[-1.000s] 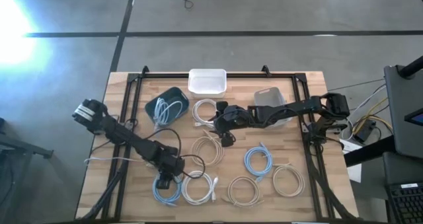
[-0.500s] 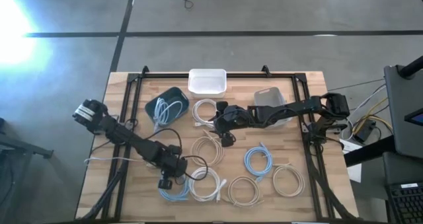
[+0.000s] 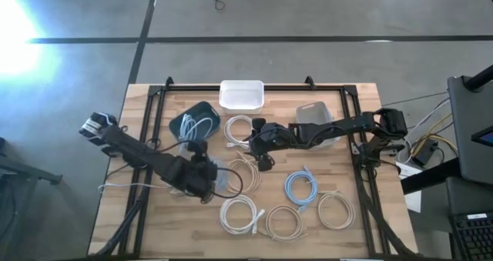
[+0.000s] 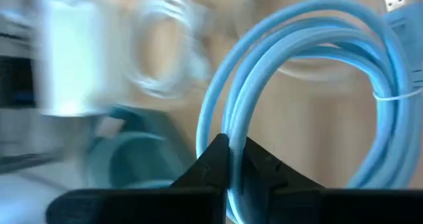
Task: Sort HDMI cables
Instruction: Put the bottom blue hdmi cable into the blue bin
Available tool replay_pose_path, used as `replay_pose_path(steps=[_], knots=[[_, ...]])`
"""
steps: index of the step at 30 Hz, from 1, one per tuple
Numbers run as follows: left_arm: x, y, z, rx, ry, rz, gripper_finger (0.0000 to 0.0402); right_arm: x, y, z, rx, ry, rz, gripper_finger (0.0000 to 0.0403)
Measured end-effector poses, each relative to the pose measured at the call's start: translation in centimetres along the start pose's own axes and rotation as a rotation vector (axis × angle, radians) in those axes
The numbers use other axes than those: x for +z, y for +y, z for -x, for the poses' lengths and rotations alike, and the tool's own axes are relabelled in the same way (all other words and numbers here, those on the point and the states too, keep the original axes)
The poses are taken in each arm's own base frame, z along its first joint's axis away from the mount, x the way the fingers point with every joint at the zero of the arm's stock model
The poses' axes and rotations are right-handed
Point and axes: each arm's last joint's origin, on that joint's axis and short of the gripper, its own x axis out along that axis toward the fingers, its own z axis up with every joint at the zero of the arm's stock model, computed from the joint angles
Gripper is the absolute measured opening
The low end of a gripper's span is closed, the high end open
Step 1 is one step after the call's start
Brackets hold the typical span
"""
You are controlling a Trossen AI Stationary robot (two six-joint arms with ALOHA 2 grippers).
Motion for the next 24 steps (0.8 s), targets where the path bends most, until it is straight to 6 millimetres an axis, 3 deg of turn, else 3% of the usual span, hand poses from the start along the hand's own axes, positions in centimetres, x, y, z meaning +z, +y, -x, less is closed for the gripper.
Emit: replay_pose_path(steps=[4,8,15,20,24], knots=[[0.6,2.4,0.2,0.240,-0.045,0.016,0.0022,0.0,0.0,0.0,0.000,0.000,-0.002,0.0210],[0.5,4.8,-1.4,0.411,0.000,0.078,0.0035,0.0,0.0,0.0,0.000,0.000,-0.002,0.0210],[-1.4,9.2,-5.7,0.435,0.183,0.367,0.0028,0.0,0.0,0.0,0.000,0.000,-0.002,0.0210],[-3.7,10.9,-8.0,0.461,0.324,0.426,0.0031,0.0,0.0,0.0,0.000,0.001,-0.002,0.0210],[-4.8,11.5,-8.4,0.480,0.400,0.433,0.0035,0.0,0.0,0.0,0.000,0.001,-0.002,0.0210]])
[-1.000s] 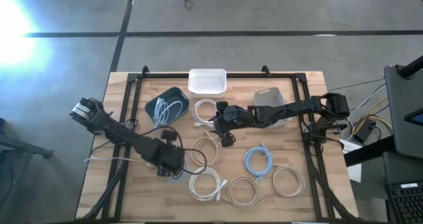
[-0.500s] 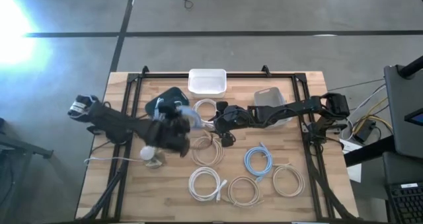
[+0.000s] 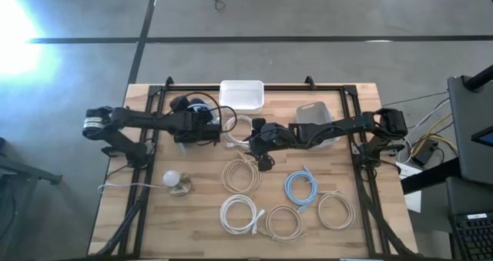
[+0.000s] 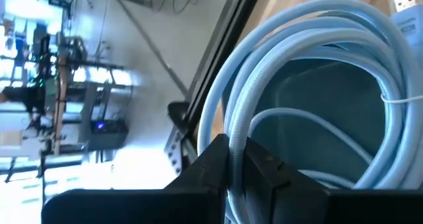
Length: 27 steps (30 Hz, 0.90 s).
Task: Sort HDMI cables
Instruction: Put the bottom blue hdmi cable into the blue bin
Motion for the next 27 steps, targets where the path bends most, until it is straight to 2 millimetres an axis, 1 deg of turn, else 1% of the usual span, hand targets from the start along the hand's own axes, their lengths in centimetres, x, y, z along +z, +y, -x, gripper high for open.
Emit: replay_pose_path(steps=[10,15,19,22,25,27], knots=[[-0.7,0.5,0.3,0.038,0.028,0.036,0.0029,-0.2,0.1,0.0,0.002,0.007,0.001,0.0210],[-0.5,1.5,1.1,0.047,0.048,0.067,0.0033,-0.3,0.1,-0.1,0.003,0.010,0.000,0.0210],[-0.2,2.3,1.8,0.028,0.072,0.178,0.0030,-0.3,0.1,-0.1,0.003,0.010,0.001,0.0210],[-0.2,2.5,1.5,-0.017,0.131,0.229,0.0030,-0.4,0.1,-0.1,0.004,0.011,0.001,0.0210],[-0.4,2.5,0.7,-0.047,0.203,0.296,0.0033,-0.4,0.1,-0.1,0.004,0.012,0.001,0.0210],[-0.7,2.6,0.2,-0.041,0.239,0.303,0.0035,-0.4,0.1,-0.1,0.004,0.012,0.001,0.0210]])
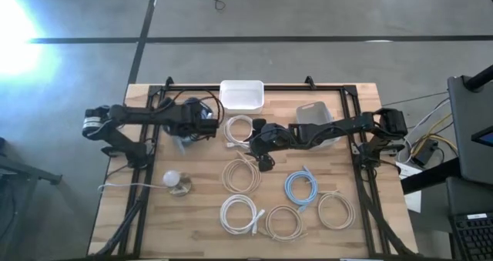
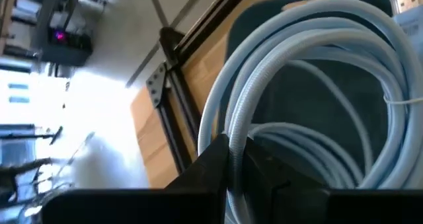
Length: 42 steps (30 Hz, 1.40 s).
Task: Sort HDMI cables
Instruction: Put the bottom blue hdmi cable into the blue bin
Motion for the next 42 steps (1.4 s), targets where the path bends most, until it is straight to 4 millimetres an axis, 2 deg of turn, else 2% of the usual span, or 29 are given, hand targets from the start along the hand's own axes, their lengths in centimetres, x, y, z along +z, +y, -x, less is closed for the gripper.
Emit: replay_pose_path(steps=[16,27,37,42], knots=[[0.5,1.9,-3.2,0.068,0.170,0.104,0.0037,0.0,0.0,0.0,0.000,0.001,0.001,0.0210],[1.2,0.8,-4.0,-0.013,0.093,-0.031,0.0040,0.0,0.0,0.0,0.000,0.000,0.003,0.0210],[1.8,1.2,-4.7,0.028,0.061,-0.094,0.0118,0.0,0.0,0.0,0.001,0.001,0.003,0.0210],[1.8,1.0,-4.8,-0.034,0.095,-0.097,0.0134,0.0,0.0,0.0,0.001,0.001,0.003,0.0210]])
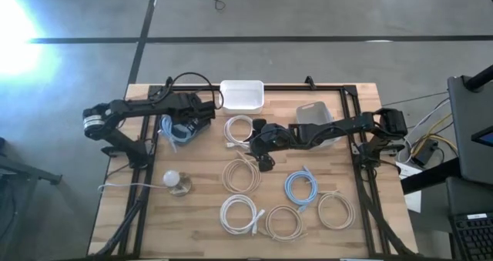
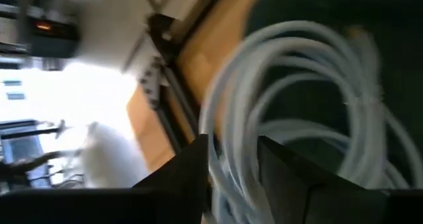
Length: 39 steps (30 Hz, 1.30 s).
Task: Sort HDMI cables
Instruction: Put the bottom blue hdmi cable into the blue bin, then put the top white hdmi cable into the white bin
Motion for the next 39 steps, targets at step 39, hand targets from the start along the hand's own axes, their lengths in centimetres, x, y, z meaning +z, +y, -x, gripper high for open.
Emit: replay_pose_path(steps=[39], knots=[[2.3,-2.9,5.5,-0.392,-0.477,-0.398,0.0135,-1.1,-0.8,-0.6,-0.022,0.034,-0.185,0.0210]])
